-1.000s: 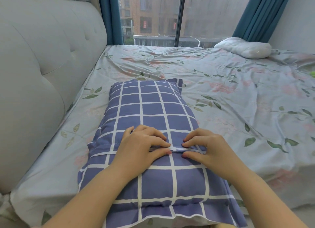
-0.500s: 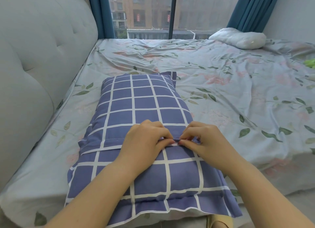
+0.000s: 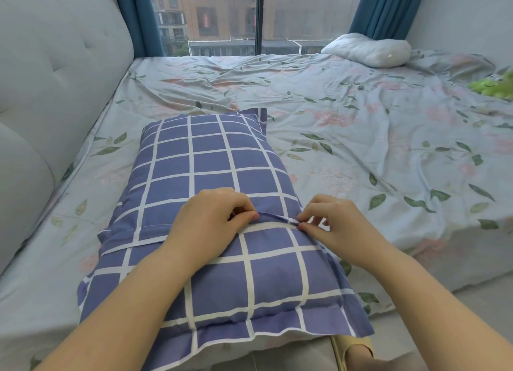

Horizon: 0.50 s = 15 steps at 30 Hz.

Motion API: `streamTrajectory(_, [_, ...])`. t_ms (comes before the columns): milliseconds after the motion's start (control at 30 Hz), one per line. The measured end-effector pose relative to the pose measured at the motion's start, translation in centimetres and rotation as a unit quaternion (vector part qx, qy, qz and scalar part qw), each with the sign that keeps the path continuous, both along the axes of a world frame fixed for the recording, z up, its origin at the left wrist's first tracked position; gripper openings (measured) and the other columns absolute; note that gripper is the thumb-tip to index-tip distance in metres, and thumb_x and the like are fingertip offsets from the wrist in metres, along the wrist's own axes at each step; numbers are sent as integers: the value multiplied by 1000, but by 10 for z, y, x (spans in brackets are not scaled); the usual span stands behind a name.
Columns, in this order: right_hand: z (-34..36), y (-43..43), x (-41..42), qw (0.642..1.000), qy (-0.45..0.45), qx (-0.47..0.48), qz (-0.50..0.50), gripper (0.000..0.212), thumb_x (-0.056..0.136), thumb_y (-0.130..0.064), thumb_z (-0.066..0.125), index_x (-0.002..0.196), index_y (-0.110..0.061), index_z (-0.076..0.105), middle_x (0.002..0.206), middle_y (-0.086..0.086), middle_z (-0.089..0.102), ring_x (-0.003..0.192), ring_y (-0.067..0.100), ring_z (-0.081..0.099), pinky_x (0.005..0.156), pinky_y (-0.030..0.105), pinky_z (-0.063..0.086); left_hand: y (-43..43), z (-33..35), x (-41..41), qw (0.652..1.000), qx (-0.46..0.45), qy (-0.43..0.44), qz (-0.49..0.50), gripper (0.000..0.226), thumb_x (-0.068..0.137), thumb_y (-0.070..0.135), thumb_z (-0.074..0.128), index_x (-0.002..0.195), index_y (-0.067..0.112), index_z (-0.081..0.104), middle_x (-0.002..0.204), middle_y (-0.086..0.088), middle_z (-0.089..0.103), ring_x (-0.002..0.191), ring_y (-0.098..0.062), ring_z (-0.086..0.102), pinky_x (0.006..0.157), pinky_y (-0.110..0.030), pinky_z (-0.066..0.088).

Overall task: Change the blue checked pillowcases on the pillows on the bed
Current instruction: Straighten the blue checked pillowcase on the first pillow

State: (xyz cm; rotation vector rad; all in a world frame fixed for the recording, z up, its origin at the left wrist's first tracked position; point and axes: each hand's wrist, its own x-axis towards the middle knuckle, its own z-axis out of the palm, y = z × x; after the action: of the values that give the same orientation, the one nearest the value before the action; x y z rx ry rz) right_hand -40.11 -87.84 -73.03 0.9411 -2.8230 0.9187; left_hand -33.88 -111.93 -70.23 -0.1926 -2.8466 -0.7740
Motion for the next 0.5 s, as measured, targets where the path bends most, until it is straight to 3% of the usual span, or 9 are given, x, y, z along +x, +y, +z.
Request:
streamTrajectory(133, [-4,2,7,998,57,-35,22,5,87,-18,72,91,-21,73,91,-9,61,79,6,60,71,15,45,8,-2,0,998,-48,25,-33,20,89,49,60,95,34,72,91,14,59,82,-7,54,78,-34,51])
streamTrajectory(300, [-11,-4,6,996,83,-13,27,6,87,-16,69,86,-17,75,85,-4,65,76,11,62,71,33,53,23,-3,-6,995,-87,35,-47,25,92,51,56,100,36,75,94,12,59,86,-9,55,77,-35,51])
streamTrajectory(500, [-11,-4,1,1000,18,-7,22,9,91,-23,65,90,-21,73,88,-8,61,81,8,61,74,25,49,29,-6,-12,995,-90,38,-19,24,96,47,53,96,33,72,92,11,60,88,-13,57,77,-35,49])
